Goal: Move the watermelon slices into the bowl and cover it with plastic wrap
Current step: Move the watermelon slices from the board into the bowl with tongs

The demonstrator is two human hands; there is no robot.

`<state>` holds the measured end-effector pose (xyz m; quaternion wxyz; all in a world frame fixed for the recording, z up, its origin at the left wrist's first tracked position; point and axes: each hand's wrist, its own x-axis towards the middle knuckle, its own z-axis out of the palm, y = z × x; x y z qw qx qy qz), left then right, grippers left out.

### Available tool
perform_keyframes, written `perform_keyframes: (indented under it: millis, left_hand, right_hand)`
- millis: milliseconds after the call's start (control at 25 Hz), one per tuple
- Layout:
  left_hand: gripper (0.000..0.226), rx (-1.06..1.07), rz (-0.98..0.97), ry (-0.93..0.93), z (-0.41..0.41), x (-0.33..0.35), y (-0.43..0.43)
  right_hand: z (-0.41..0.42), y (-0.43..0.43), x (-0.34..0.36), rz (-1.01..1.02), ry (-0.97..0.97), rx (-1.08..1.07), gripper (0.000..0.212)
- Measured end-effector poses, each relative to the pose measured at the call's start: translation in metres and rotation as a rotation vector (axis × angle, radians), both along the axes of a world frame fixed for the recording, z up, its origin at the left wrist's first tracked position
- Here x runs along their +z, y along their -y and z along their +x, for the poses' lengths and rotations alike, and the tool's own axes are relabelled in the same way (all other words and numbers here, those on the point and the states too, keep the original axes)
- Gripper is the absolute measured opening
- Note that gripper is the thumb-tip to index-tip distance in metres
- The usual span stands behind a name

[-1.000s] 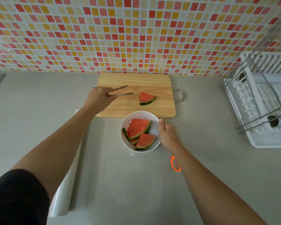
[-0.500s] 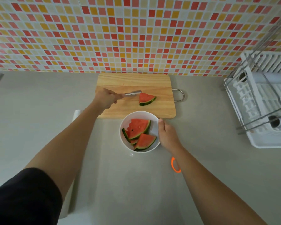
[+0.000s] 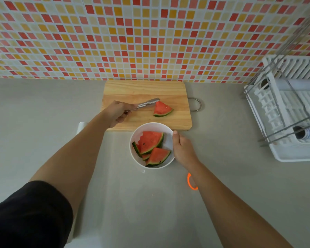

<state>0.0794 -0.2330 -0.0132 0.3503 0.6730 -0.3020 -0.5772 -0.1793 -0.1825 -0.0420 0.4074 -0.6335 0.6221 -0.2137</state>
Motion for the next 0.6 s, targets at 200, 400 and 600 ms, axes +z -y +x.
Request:
perform_keyframes:
  millis: [200, 400, 600]
  left_hand:
    - [0.018, -0.097, -0.054, 0.061, 0.0, 0.006, 0.001]
    - [0.016, -0.175, -0.12, 0.201, -0.003, 0.008, 0.002]
    - [0.014, -0.247, -0.094, 0.24, -0.014, 0.007, 0.006]
  right_hand:
    - [0.0, -0.001, 0.001, -0.009, -0.009, 0.0, 0.046]
    - [0.001, -0.001, 0.001, -0.013, -0.019, -0.003, 0.047]
    - [0.001, 0.0, 0.0, -0.013, -0.018, -0.006, 0.046]
